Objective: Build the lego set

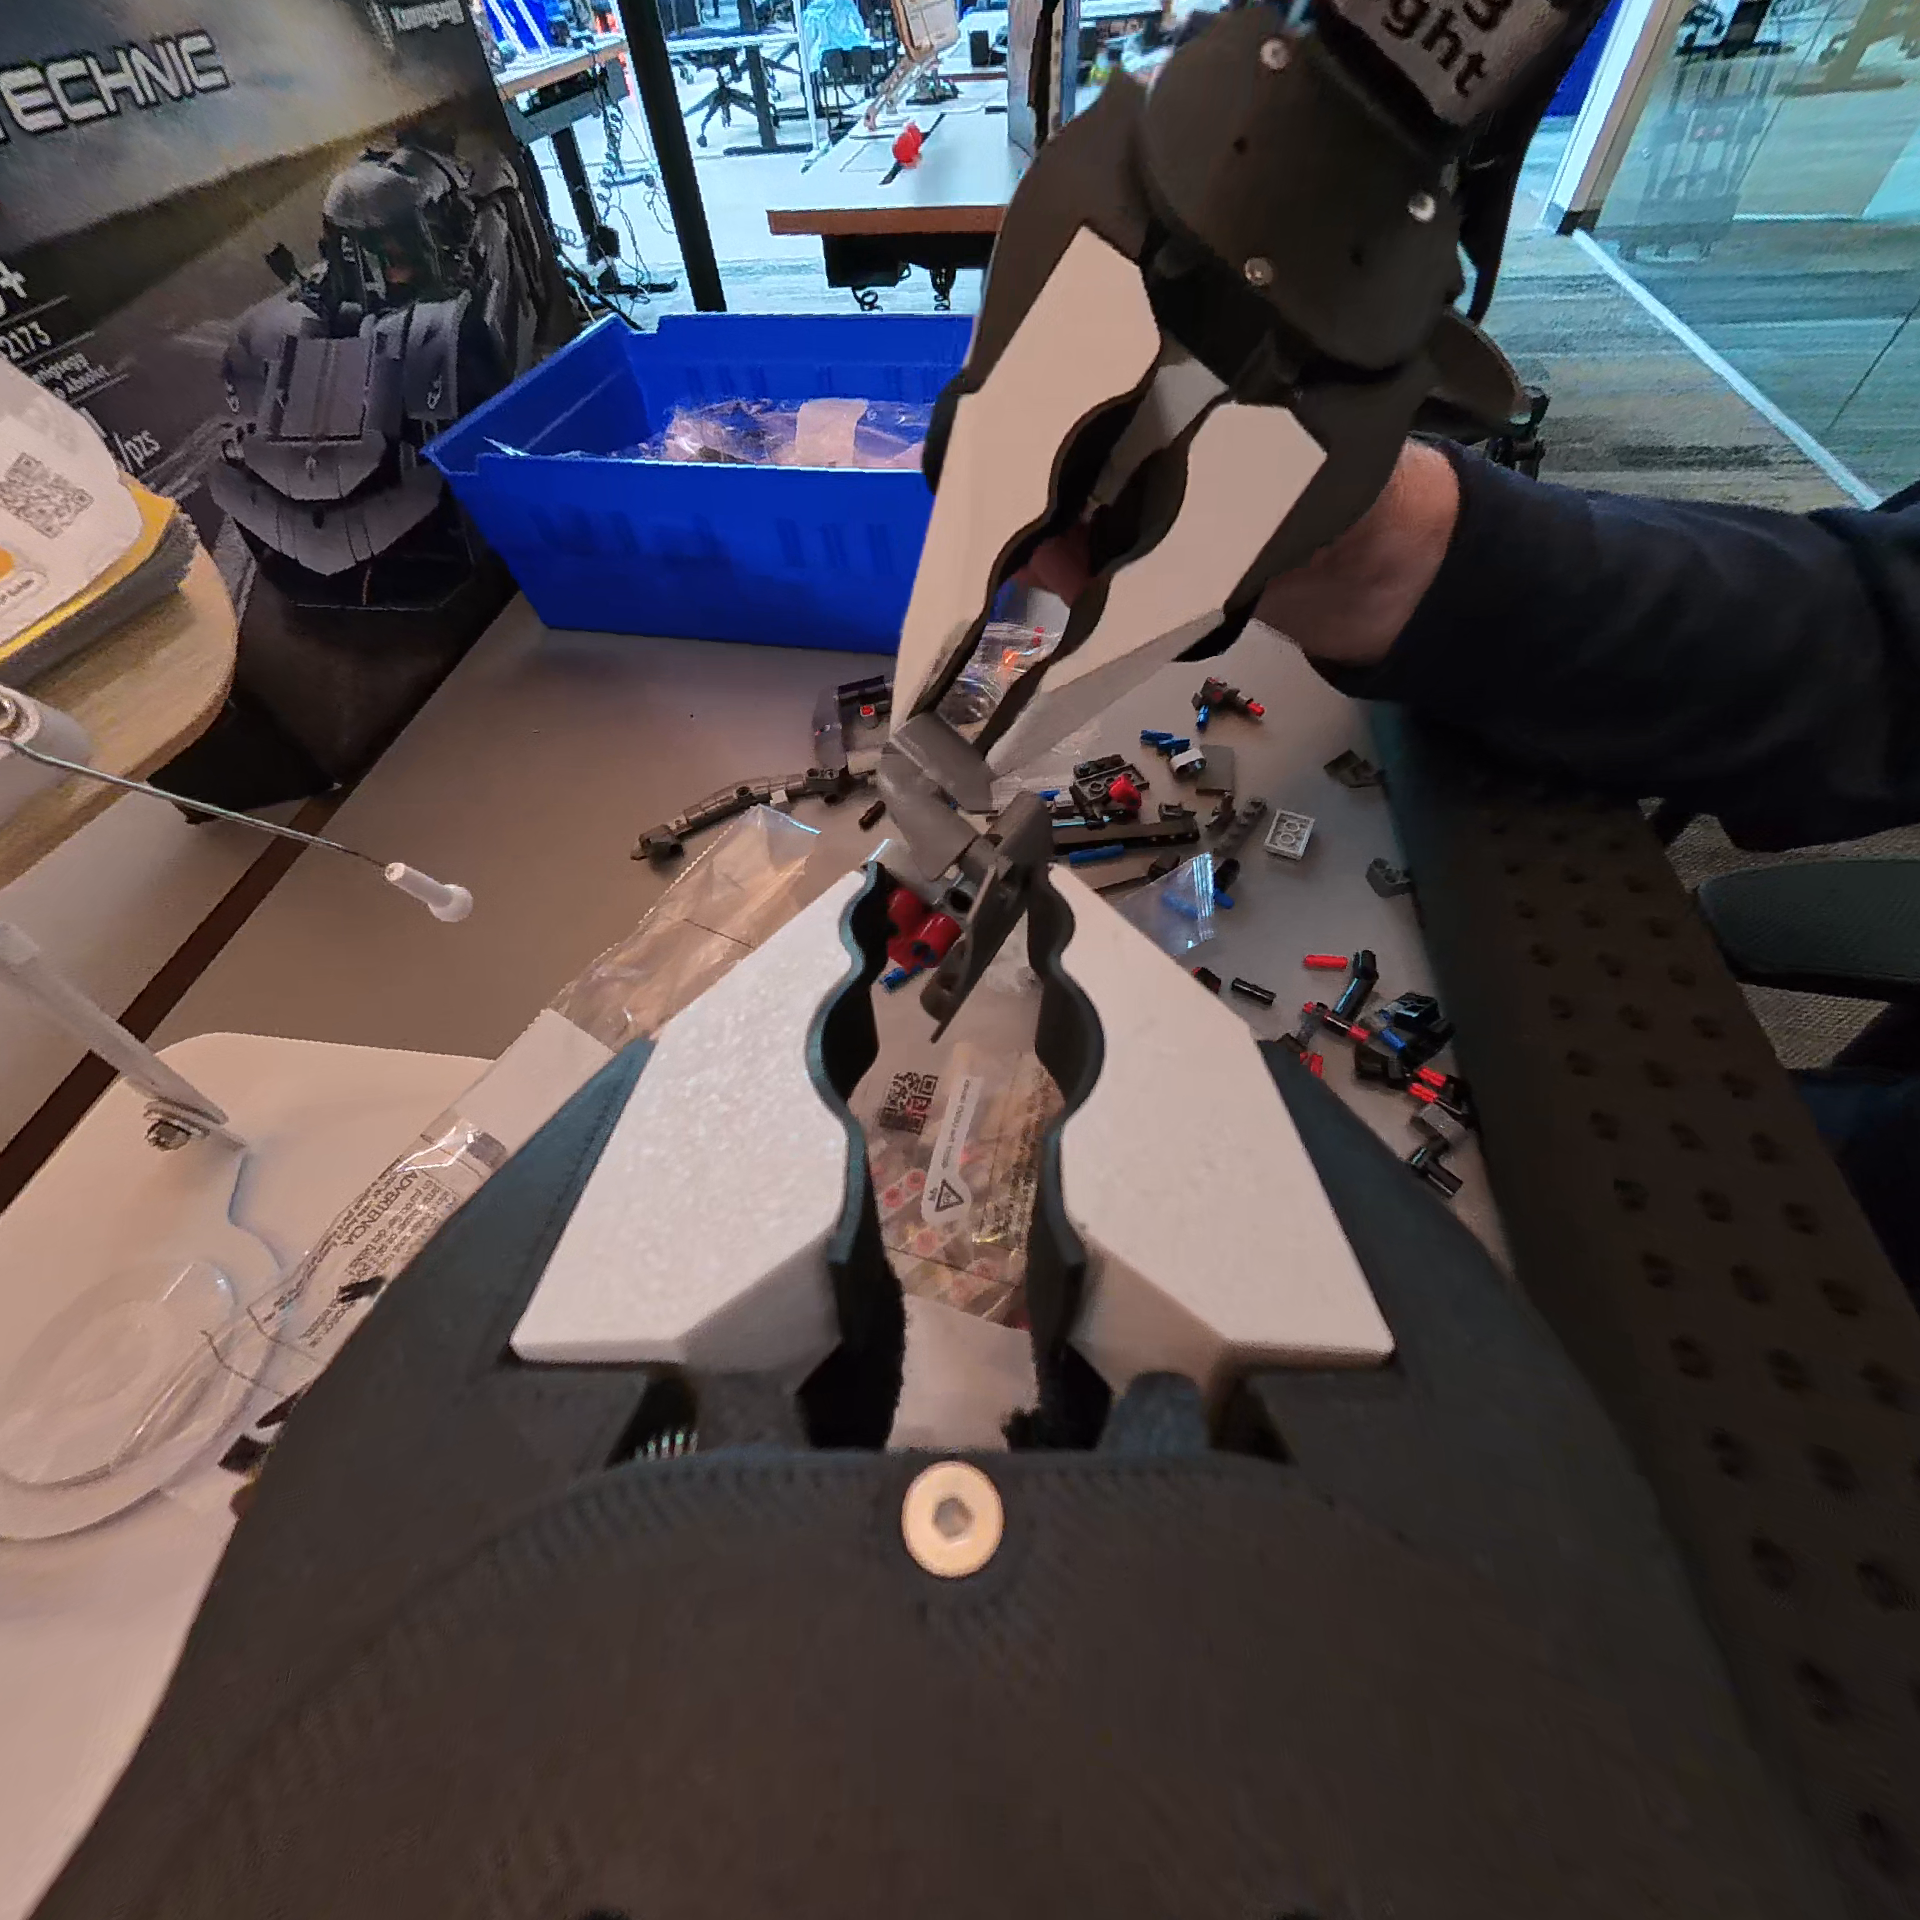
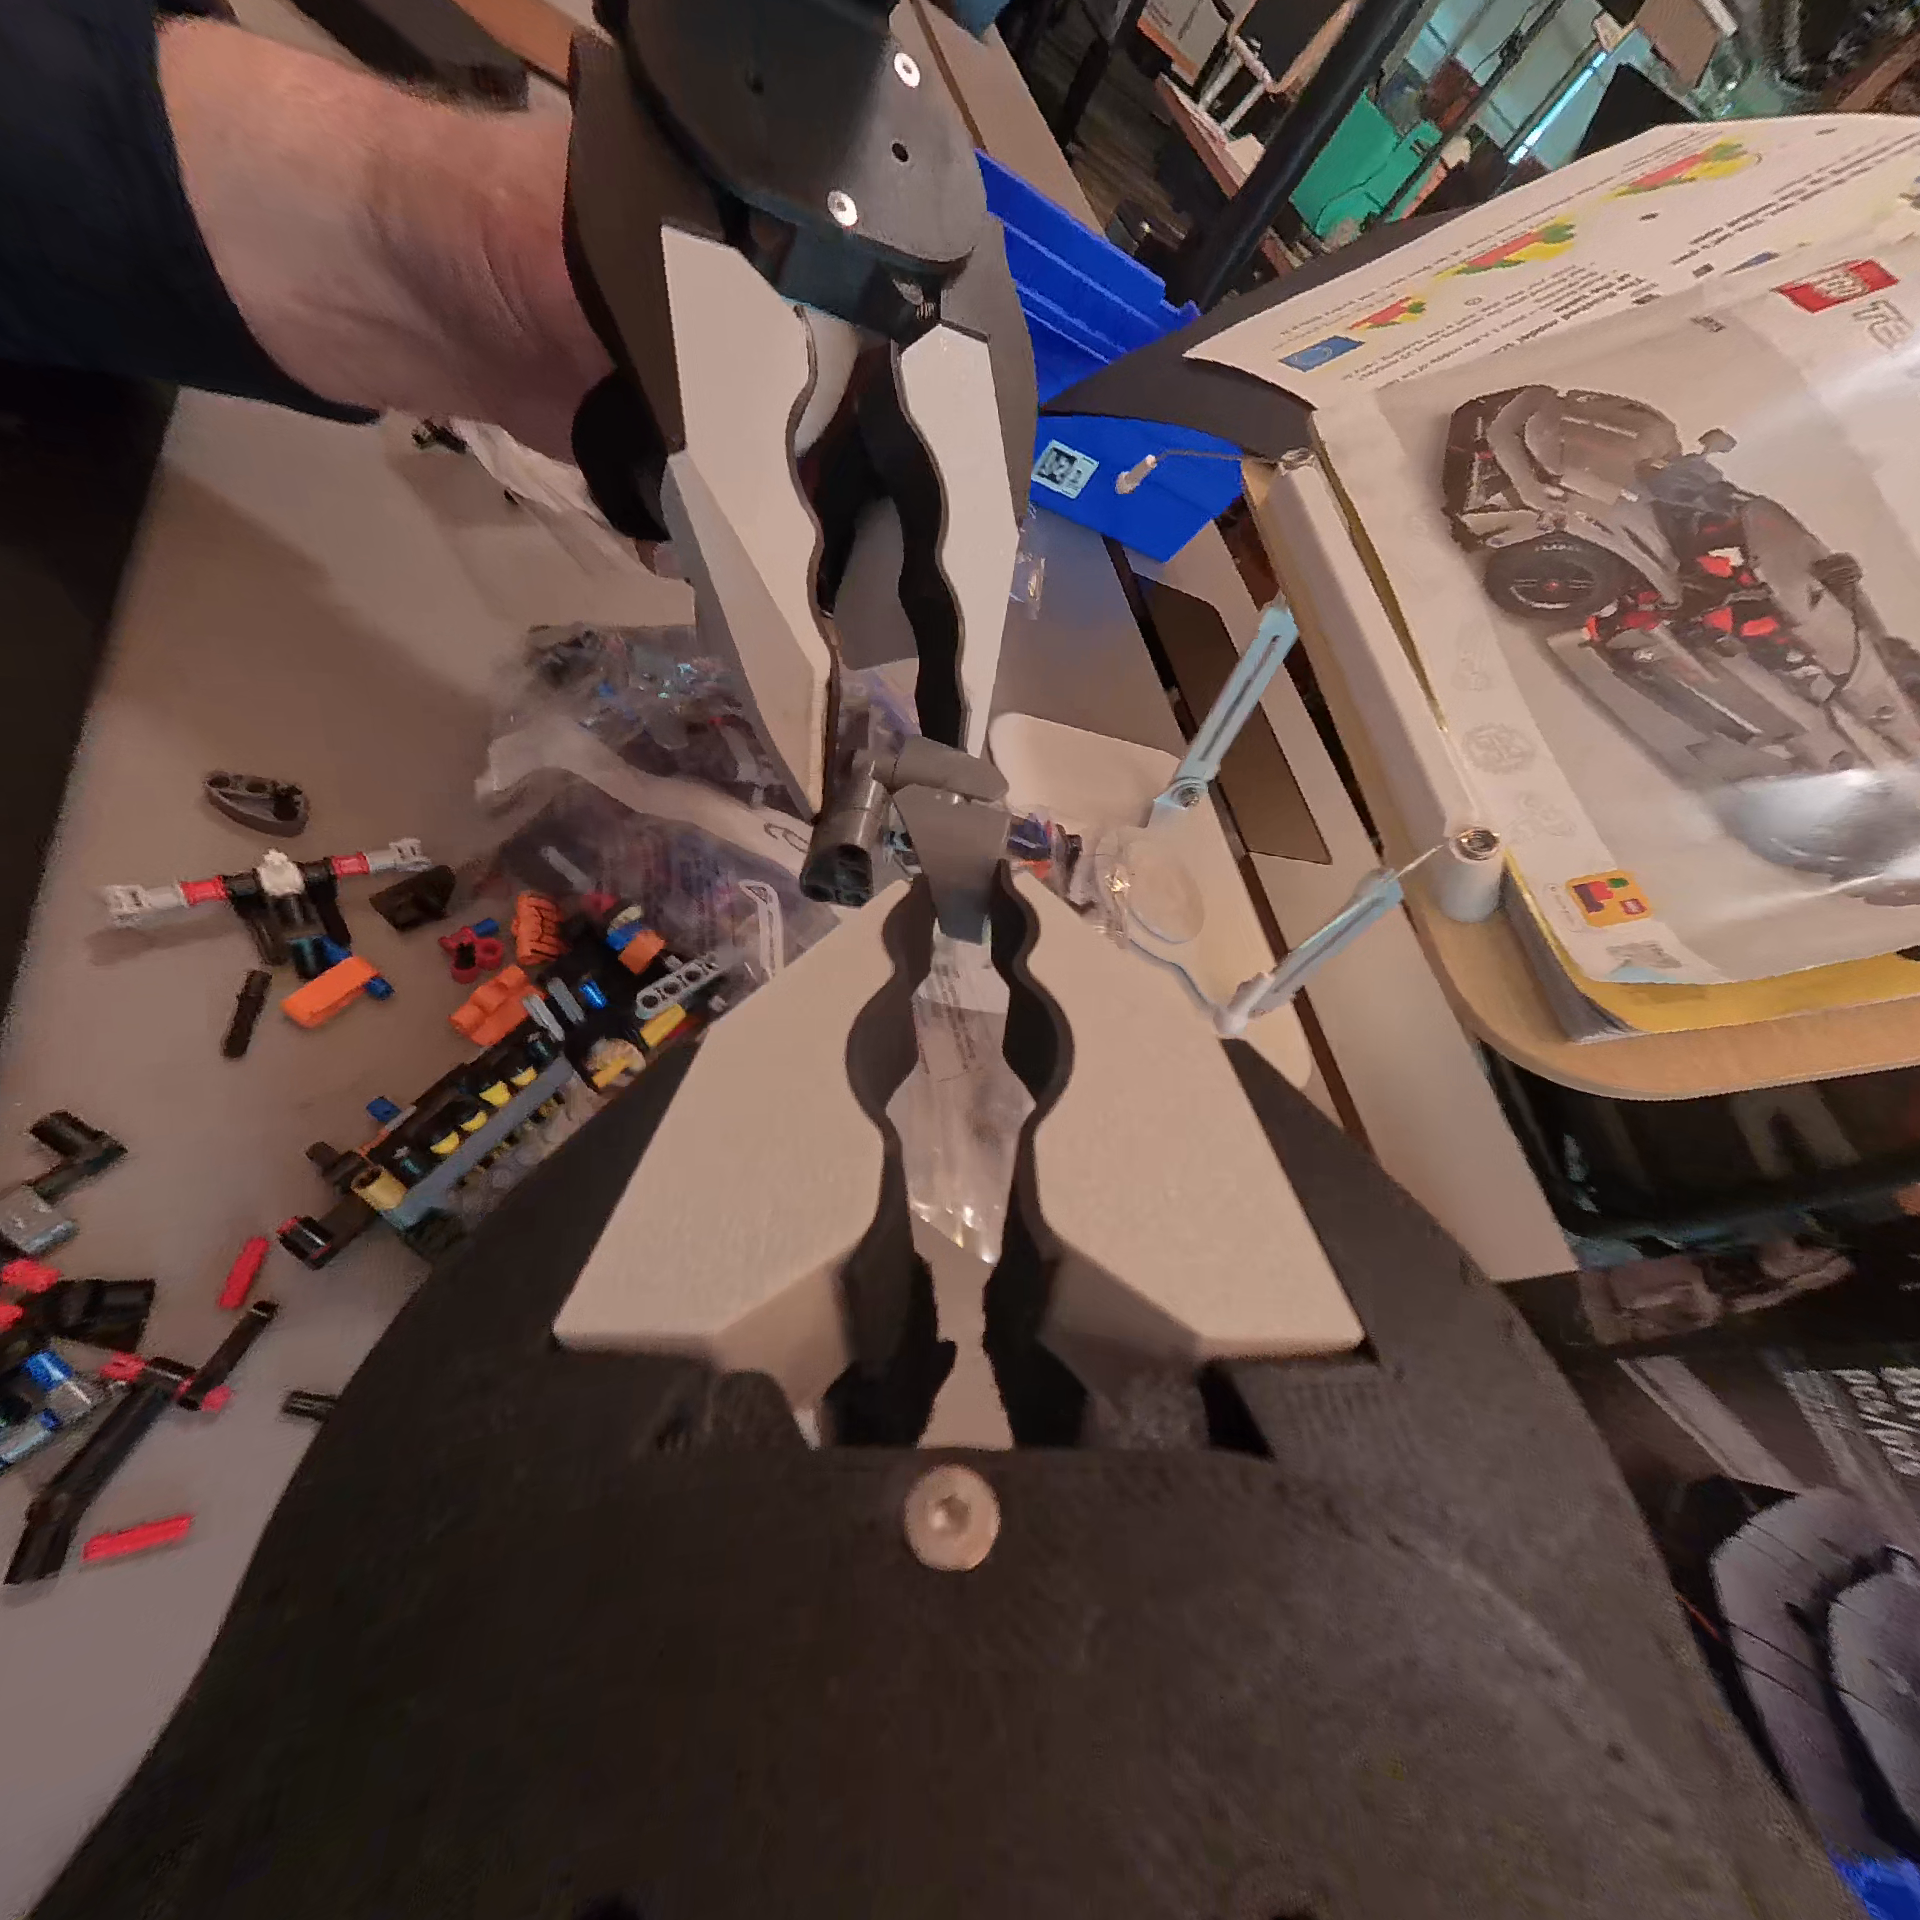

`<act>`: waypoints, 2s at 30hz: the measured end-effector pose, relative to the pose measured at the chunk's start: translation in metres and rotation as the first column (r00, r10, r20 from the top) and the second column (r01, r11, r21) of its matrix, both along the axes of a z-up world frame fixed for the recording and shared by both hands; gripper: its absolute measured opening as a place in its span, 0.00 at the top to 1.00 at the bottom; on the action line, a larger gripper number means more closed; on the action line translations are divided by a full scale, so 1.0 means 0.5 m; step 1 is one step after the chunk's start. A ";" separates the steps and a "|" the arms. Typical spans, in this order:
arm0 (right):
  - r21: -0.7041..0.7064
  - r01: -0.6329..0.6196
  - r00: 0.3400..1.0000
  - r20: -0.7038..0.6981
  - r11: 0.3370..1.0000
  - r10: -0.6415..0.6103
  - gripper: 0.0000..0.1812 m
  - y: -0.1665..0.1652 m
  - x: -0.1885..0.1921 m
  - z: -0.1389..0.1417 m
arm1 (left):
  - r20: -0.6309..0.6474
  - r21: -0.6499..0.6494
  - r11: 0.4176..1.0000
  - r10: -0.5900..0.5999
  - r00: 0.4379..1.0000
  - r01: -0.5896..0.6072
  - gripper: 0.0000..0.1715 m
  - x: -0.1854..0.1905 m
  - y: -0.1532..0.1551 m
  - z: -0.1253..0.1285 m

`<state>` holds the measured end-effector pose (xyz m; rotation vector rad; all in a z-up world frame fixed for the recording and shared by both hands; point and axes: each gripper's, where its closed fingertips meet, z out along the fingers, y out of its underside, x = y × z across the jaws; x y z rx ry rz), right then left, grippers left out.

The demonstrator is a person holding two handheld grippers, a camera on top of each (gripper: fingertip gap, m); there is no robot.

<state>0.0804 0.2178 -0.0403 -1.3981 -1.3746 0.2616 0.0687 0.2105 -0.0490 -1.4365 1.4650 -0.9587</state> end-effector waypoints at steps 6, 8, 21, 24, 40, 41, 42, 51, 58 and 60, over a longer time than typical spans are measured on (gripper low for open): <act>0.076 0.071 0.993 0.083 0.995 -0.078 0.96 0.011 0.012 -0.005 | 0.030 -0.059 0.998 0.000 1.000 0.002 0.98 -0.008 0.004 0.005; -0.061 0.024 0.999 -0.024 0.998 -0.025 0.96 0.004 0.008 -0.001 | 0.013 -0.007 1.000 -0.008 1.000 0.008 0.98 -0.009 0.000 0.007; -0.238 -0.028 0.991 -0.136 0.971 -0.005 0.96 -0.001 0.008 -0.010 | 0.007 0.055 0.998 0.024 1.000 -0.024 0.98 -0.011 0.004 0.010; -0.183 -0.017 0.993 -0.115 0.983 -0.004 0.96 -0.002 0.011 -0.005 | 0.012 0.056 0.998 0.023 1.000 -0.024 0.98 -0.010 0.004 0.013; -0.291 -0.030 0.977 -0.211 0.956 -0.034 0.96 0.001 0.063 -0.009 | 0.059 -0.003 0.999 0.045 0.997 -0.045 1.00 -0.032 0.020 0.024; -0.314 -0.040 0.976 -0.216 0.949 -0.030 0.96 -0.001 0.062 -0.012 | 0.038 0.018 0.999 0.050 0.998 -0.051 1.00 -0.028 0.021 0.017; -0.329 -0.040 0.977 -0.212 0.943 -0.033 0.96 -0.001 0.064 -0.015 | 0.016 0.041 0.997 0.057 0.998 -0.058 1.00 -0.027 0.022 0.011; -0.659 0.005 0.993 0.094 0.752 0.075 0.95 -0.059 0.107 -0.180 | 0.024 0.106 0.994 0.026 0.999 -0.028 1.00 -0.021 0.006 0.013; -0.640 0.027 0.983 0.157 0.768 0.097 0.84 -0.067 0.106 -0.195 | -0.043 0.171 0.985 0.016 0.999 -0.009 1.00 -0.001 -0.006 -0.012; -0.558 -0.072 0.997 -0.017 0.827 0.075 0.89 -0.050 0.077 -0.122 | -0.063 0.198 0.980 0.014 0.998 -0.001 0.99 0.007 -0.012 -0.017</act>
